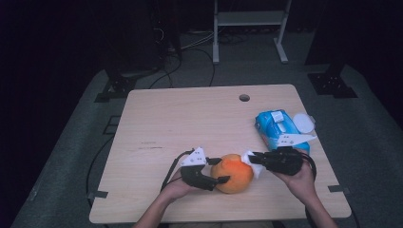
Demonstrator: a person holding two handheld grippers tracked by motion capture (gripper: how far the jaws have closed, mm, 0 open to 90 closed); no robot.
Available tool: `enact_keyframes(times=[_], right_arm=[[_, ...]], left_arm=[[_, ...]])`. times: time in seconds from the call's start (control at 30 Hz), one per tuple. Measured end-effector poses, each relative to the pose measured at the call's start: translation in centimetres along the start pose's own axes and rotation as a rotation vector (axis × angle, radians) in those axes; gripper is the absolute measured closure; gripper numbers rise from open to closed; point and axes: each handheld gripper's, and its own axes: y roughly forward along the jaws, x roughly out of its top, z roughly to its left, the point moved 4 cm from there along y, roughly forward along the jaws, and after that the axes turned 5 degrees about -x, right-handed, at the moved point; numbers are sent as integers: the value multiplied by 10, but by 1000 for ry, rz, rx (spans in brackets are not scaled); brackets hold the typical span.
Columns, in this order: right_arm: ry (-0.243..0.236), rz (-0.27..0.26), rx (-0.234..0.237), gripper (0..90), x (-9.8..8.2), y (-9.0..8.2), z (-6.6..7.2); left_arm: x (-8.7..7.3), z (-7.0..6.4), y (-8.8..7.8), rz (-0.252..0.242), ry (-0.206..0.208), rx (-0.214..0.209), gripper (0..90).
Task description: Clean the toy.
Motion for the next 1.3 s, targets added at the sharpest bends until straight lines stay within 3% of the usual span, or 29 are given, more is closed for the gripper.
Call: enact_keyframes(times=[0.07, 0.13, 0.27, 0.3, 0.5, 0.57, 0.67, 0.87, 0.97, 1.03, 1.17, 1.3], right_arm=[[-58, 5, 1, 805, 6, 6, 13], [-85, 18, -26, 805, 6, 11, 16], [-8, 8, -16, 807, 1, 15, 4], [-12, 5, -20, 808, 2, 16, 6], [-143, -11, 26, 812, 25, 27, 49], [-164, -6, 32, 811, 27, 32, 55], [-162, -6, -3, 810, 23, 31, 46], [-91, 11, -92, 808, 7, 17, 12], [-52, 15, -98, 808, 0, 14, 1], [-48, 11, -84, 808, 2, 14, 3], [-86, -1, -30, 808, 9, 24, 21], [-115, -5, 9, 806, 17, 35, 35]], left_arm=[[1, 0, 0, 1, 2, 7, 300], [1, 0, -2, 3, -4, 6, 286], [2, -5, 3, 19, 22, 10, 255], [2, -5, 4, 27, 29, 16, 258], [4, -8, 9, 31, 37, 49, 282], [3, -7, 7, 28, 23, 54, 291], [1, -4, 6, 17, 16, 47, 298], [0, 0, 4, 4, -7, 36, 301], [0, 2, 2, 2, -12, 32, 295], [0, 2, 1, 11, -4, 8, 260], [-1, 7, 0, 46, -2, 0, 74], [-2, 4, -2, 59, 46, -7, 93]])
